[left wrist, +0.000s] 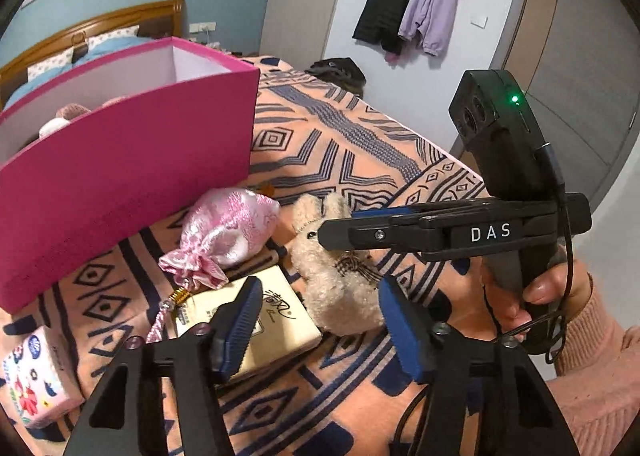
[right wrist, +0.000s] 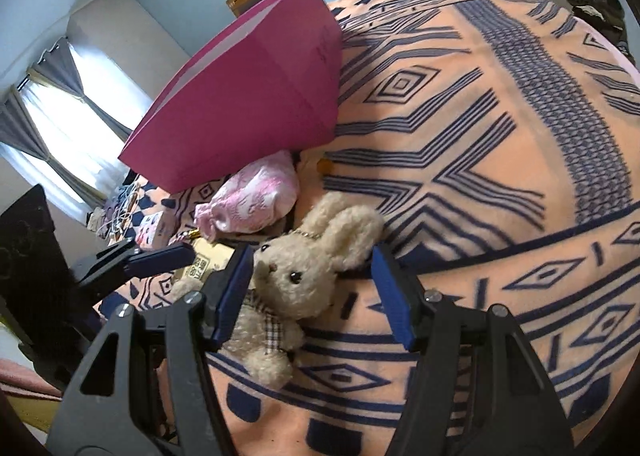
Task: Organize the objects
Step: 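Close the right gripper on the cream teddy bear, then lift the cream bear with the right gripper and carry it over the box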
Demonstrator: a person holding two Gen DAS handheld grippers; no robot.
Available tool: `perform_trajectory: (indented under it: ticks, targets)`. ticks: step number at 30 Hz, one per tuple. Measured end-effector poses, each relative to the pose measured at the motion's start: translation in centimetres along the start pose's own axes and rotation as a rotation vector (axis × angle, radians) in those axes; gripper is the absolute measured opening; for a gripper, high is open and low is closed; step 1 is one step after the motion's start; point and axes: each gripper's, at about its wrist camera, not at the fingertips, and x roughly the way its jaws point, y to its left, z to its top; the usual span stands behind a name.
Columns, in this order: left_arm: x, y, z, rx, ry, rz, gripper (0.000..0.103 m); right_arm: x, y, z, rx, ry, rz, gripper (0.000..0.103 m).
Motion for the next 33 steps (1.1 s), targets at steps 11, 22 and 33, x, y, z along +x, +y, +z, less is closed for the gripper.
perform_trajectory:
  ticks: [11, 22, 33]
  targets:
    - [0.5, 0.4, -0.4, -0.027, 0.022, -0.050, 0.033, 1.0, -0.3, 0.0, 0.023, 0.022, 0.049, 0.050]
    - [0.1, 0.5, 0.1, -0.052, 0.011, -0.101, 0.030, -0.1, 0.3, -0.2, 0.001, -0.024, 0.060, 0.038]
    - [-2.4, 0.7, 1.6, -0.056, -0.054, -0.102, 0.030, -2.8, 3.6, 1.6, -0.107, -0.128, 0.037, 0.037]
